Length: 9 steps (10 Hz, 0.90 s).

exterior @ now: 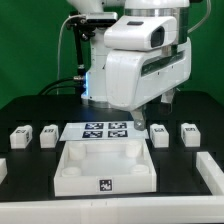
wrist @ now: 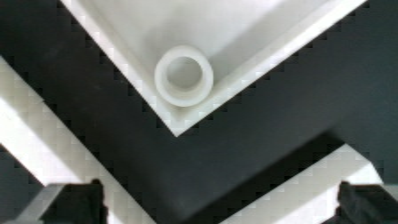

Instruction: Assemble one leg

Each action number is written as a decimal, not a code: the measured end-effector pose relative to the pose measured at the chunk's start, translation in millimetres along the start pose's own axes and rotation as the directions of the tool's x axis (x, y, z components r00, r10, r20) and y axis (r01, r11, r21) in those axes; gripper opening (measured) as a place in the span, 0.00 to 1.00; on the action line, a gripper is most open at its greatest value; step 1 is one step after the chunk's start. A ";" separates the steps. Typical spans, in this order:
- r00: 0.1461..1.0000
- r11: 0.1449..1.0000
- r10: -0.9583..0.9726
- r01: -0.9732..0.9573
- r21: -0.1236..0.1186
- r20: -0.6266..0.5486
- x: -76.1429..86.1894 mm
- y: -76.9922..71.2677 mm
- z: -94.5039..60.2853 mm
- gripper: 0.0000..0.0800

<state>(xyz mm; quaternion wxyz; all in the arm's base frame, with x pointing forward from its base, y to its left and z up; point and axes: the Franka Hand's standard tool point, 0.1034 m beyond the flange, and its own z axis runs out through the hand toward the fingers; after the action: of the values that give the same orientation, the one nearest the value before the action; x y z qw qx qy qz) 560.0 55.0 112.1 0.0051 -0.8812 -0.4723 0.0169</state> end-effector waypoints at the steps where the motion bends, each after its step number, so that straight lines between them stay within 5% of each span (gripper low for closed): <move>1: 0.996 0.996 -0.088 0.088 0.005 0.006 -11.5 -10.6 1.9 0.81; 4: 0.871 0.871 -0.492 0.492 0.014 0.005 -69.8 -38.3 19.2 0.81; 6: 0.713 0.712 -0.701 0.701 0.037 -0.015 -120.5 -47.1 49.0 0.81; 9: 0.704 0.700 -0.708 0.710 0.080 -0.050 -143.7 -48.7 91.6 0.81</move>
Offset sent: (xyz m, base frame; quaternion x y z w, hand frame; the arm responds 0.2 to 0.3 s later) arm -0.0749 -0.0371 -0.0173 -0.0017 0.0253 -0.3264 0.9449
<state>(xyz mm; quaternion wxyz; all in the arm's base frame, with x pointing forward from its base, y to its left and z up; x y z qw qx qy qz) 436.8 -38.3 25.3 0.0560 -0.6306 -0.7736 0.0288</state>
